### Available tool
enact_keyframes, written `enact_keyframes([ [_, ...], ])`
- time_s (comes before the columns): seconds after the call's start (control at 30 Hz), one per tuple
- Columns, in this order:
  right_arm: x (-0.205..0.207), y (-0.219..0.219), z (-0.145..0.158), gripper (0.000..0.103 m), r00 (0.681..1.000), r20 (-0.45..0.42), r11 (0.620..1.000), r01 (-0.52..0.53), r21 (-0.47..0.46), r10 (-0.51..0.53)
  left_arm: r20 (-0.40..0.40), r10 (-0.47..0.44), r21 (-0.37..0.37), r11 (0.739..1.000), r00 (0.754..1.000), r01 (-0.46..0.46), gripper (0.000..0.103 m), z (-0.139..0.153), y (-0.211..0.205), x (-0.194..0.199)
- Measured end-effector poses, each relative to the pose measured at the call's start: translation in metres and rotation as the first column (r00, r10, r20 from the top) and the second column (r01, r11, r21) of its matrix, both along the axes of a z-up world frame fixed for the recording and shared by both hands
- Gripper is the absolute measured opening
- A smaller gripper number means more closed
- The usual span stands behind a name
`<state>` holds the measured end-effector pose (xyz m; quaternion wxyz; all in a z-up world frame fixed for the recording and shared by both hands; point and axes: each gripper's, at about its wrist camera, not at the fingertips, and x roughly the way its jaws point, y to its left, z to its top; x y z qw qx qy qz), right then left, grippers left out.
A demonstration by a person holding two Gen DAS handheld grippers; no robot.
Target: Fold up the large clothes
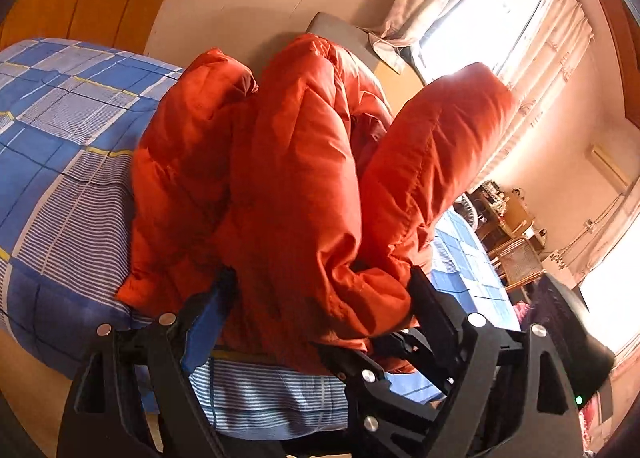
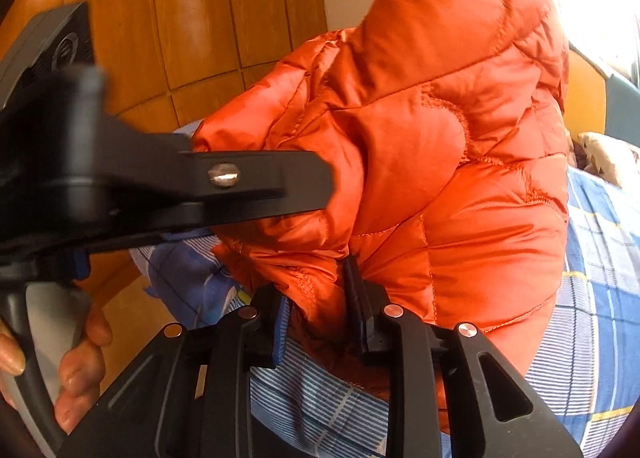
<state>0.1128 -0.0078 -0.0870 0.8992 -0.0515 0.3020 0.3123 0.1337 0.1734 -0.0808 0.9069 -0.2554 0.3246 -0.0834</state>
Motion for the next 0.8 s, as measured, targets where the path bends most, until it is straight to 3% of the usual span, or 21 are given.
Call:
enact_keyframes([
  [0.1, -0.003, 0.005, -0.004, 0.025, 1.0, 0.019, 0.999, -0.01, -0.034, 0.011, 0.0, -0.003, 0.005, 1.0, 1.0, 0.003, 0.078, -0.002, -0.001, 0.0],
  [0.33, -0.005, 0.024, -0.013, 0.026, 0.999, 0.041, 0.995, -0.019, -0.096, 0.023, 0.009, -0.039, -0.005, 0.999, 0.999, 0.039, 0.045, -0.008, -0.003, 0.0],
  [0.4, -0.008, 0.031, -0.014, 0.031, 0.999, 0.041, 0.994, -0.025, -0.105, 0.03, 0.009, -0.039, -0.023, 0.999, 0.999, 0.039, 0.047, -0.01, 0.001, 0.0],
  [0.43, -0.007, 0.034, -0.015, 0.033, 0.999, 0.041, 0.994, -0.028, -0.109, 0.033, 0.006, -0.032, -0.009, 0.999, 0.999, 0.032, 0.062, -0.009, 0.0, 0.0],
  [0.5, -0.008, 0.041, -0.017, 0.035, 0.998, 0.05, 0.992, -0.026, -0.121, 0.032, 0.004, -0.005, 0.013, 1.0, 1.0, 0.005, 0.073, -0.009, 0.001, -0.001],
  [0.63, -0.015, 0.053, -0.019, 0.046, 0.998, 0.051, 0.99, -0.039, -0.136, 0.046, -0.004, -0.016, -0.003, 1.0, 1.0, 0.016, 0.074, -0.014, 0.003, 0.002],
  [0.67, -0.016, 0.057, -0.021, 0.047, 0.997, 0.056, 0.989, -0.04, -0.144, 0.049, -0.001, -0.019, 0.0, 1.0, 1.0, 0.019, 0.072, -0.013, 0.003, 0.003],
  [0.73, -0.016, 0.062, -0.022, 0.047, 0.997, 0.055, 0.989, -0.038, -0.146, 0.047, 0.01, -0.045, 0.0, 0.999, 0.999, 0.045, 0.047, -0.012, 0.001, 0.005],
  [0.8, -0.016, 0.067, -0.025, 0.047, 0.998, 0.05, 0.988, -0.042, -0.149, 0.05, 0.02, -0.058, 0.026, 0.998, 0.998, 0.058, 0.037, -0.01, -0.001, 0.006],
])
